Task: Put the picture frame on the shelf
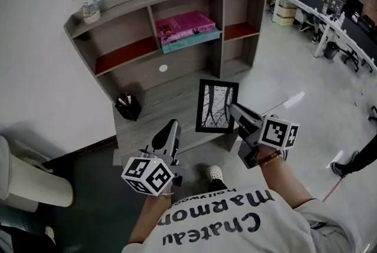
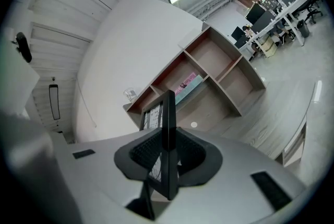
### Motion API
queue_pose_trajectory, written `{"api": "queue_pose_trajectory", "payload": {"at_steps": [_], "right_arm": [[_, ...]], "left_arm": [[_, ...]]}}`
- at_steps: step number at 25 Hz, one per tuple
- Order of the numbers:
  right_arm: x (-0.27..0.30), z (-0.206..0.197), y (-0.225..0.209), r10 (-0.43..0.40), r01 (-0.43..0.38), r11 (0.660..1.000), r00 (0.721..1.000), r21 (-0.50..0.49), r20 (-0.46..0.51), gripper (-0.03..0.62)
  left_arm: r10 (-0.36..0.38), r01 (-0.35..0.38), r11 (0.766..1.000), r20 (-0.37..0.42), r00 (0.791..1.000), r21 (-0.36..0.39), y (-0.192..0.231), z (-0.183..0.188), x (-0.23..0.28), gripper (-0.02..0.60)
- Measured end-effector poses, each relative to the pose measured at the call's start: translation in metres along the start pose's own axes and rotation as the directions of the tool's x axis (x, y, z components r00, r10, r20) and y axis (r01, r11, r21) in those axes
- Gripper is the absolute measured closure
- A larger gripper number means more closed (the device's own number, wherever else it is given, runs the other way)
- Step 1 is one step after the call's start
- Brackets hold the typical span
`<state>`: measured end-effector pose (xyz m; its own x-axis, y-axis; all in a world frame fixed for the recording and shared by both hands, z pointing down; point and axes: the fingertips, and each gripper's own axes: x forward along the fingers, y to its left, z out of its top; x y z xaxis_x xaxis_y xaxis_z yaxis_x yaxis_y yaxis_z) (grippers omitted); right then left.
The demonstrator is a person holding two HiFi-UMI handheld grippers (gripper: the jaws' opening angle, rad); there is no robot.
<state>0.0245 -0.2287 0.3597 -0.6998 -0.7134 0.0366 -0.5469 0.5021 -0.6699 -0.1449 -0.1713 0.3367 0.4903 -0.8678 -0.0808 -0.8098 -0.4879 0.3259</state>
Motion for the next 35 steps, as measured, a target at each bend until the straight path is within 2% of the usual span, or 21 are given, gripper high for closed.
{"api": "queue_pose_trajectory", "payload": {"at_steps": [4,12,21,28,35], "right_arm": [[0.029,0.013,-0.01,0.023,-0.023,1.0,1.0,0.008,-0.011,0.505],[0.081,0.045,-0.024,0.073,-0.074,0.997,0.996,-0.022,-0.046,0.505],[0.133,0.095,-0.03,0.126,-0.127,0.991,0.992,-0.042,-0.031,0.505],[0.173,0.131,-0.039,0.154,-0.154,0.985,0.988,-0.074,-0.01,0.505],[0.204,0.159,-0.041,0.193,-0.192,0.977,0.981,-0.094,-0.002,0.507]], "left_arm": [[-0.011,0.01,1.0,0.015,1.0,0.021,0.013,0.013,0.024,0.563],[0.042,-0.044,0.998,0.039,0.998,0.037,0.047,0.036,0.063,0.564],[0.074,-0.082,0.994,0.097,0.993,0.076,0.073,0.073,0.103,0.563],[0.067,-0.076,0.993,0.095,0.993,0.092,0.093,0.079,0.138,0.564],[0.113,-0.12,0.991,0.106,0.988,0.066,0.12,0.08,0.151,0.563]]}}
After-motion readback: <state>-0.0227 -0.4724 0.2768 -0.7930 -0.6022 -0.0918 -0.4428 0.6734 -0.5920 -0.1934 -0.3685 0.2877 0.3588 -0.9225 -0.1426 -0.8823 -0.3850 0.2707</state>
